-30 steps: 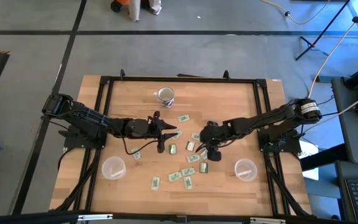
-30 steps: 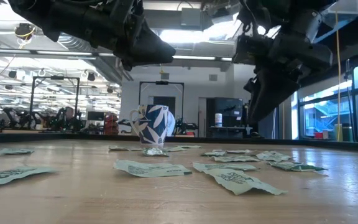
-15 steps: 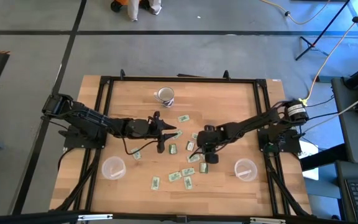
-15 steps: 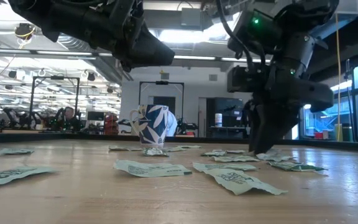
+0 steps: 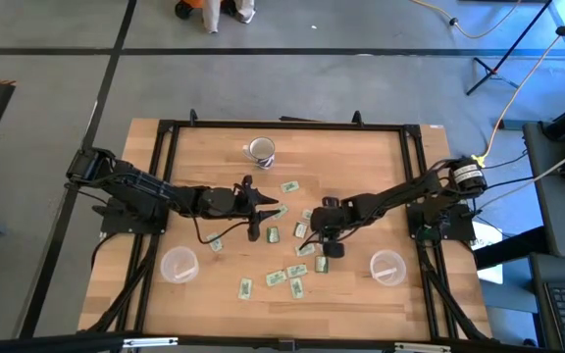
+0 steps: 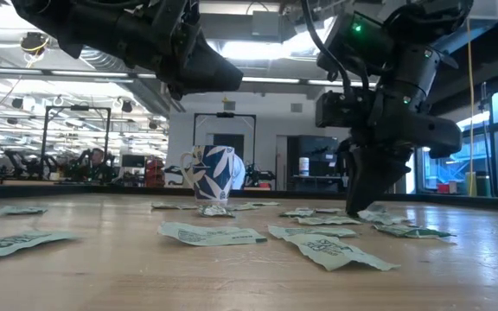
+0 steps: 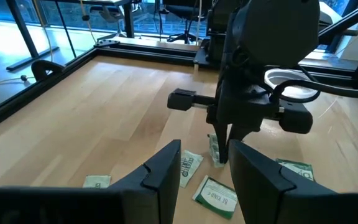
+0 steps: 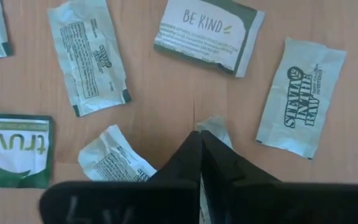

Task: Pick and place Stevia / Truvia into bins
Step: Put the light green stevia packet into the left transparent container

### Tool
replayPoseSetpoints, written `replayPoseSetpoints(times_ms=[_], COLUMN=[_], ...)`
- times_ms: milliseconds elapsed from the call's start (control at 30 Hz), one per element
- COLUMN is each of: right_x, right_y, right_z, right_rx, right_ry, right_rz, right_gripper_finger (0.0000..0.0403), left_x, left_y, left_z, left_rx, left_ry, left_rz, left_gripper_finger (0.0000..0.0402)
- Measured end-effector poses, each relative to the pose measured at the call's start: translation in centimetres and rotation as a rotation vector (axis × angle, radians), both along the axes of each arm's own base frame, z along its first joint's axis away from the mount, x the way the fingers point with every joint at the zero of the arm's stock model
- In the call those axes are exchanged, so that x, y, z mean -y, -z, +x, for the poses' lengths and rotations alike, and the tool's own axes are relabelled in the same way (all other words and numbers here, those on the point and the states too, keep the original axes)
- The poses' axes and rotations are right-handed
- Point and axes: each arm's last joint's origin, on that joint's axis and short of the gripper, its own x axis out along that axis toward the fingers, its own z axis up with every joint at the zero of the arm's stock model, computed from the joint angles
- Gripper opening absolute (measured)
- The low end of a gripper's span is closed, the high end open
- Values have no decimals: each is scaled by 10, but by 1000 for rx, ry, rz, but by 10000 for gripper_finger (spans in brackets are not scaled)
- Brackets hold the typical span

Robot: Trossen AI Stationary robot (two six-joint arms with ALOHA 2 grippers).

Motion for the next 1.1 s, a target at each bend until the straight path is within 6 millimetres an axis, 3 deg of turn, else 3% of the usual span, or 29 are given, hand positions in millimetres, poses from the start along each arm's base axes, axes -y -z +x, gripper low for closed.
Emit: replayPoseSetpoints(times_ms=[333,500,700,900,1100], right_x=[1,1,-3,-4,-5], right_y=[-32,-60,-97,-112,-116], right_z=[-7,-5,0,7,9], right_rx=[100,281,562,735,786], right_ry=[-4,-74,-234,-377,-412], right_rz=[-4,-17,24,141,142], right_gripper_finger=[2,1,1,0,0], left_x=[0,0,8,16,16], left_y=[0,0,5,15,20], left_z=[0,0,1,10,19], left_rx=[-12,-34,-66,-28,48], left_ry=[16,46,242,314,302], left_rz=[58,162,268,383,412], left_gripper_finger=[130,130,130,130,130])
